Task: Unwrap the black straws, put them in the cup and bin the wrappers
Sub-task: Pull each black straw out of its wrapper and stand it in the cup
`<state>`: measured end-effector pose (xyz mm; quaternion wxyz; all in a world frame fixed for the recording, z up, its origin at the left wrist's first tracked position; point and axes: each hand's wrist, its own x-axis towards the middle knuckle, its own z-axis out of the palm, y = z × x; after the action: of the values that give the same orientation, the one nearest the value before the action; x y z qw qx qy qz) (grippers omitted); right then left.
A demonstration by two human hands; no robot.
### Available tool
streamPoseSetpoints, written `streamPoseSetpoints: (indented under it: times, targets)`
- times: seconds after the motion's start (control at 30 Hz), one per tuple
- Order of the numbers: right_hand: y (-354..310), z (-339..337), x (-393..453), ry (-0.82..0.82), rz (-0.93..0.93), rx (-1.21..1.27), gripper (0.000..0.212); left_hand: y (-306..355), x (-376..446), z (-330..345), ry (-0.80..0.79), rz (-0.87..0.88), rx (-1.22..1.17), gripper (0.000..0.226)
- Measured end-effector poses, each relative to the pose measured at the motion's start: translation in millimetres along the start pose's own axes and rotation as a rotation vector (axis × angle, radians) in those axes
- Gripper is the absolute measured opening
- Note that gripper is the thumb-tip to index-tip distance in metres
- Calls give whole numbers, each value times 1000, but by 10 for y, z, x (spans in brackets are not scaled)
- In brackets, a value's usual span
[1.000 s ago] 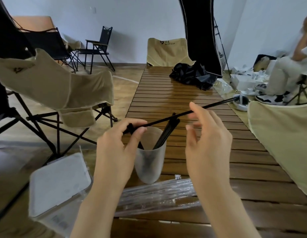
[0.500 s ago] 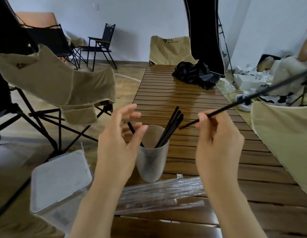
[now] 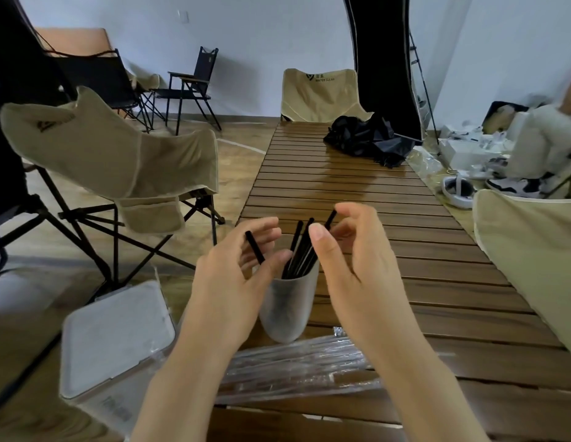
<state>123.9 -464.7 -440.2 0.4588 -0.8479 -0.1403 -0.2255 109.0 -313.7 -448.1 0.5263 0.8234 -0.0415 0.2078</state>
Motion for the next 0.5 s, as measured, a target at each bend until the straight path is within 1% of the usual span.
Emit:
streamPoseSetpoints:
  times: [0.07,0.13,0.2,0.23,0.27,0.3,0.33,0.4,0.43,0.5]
  targets:
    - [8,-14,-10,7,24,38,64,-12,3,6,-4,1,12,37]
    - [7,-40,-14,-10,75,114,78,-39,6,5,-19,2,35,40]
    - [19,-53,-7,-97,153,245,89,-83,12,1,-62,-5,92,46]
    - [35,-49,-4,-155,188,300,89,-100,11,-2,-91,-9,118,50]
    - [64,-35,-1,-208,203,321,84,-114,11,-4,-116,-8,139,53]
    - [100,-14,0,-246,197,305,74,-122,15,-3,-132,0,154,55]
    - [129,11,4,-265,179,270,61,-124,18,-1,-138,12,166,52]
    - [147,63,10,-261,133,223,36,-112,25,-2,-114,35,193,40]
    - [142,80,5,-257,115,220,30,-98,28,-4,-95,36,203,36]
    - [121,92,-7,-260,124,252,27,-78,37,-19,-55,35,199,29]
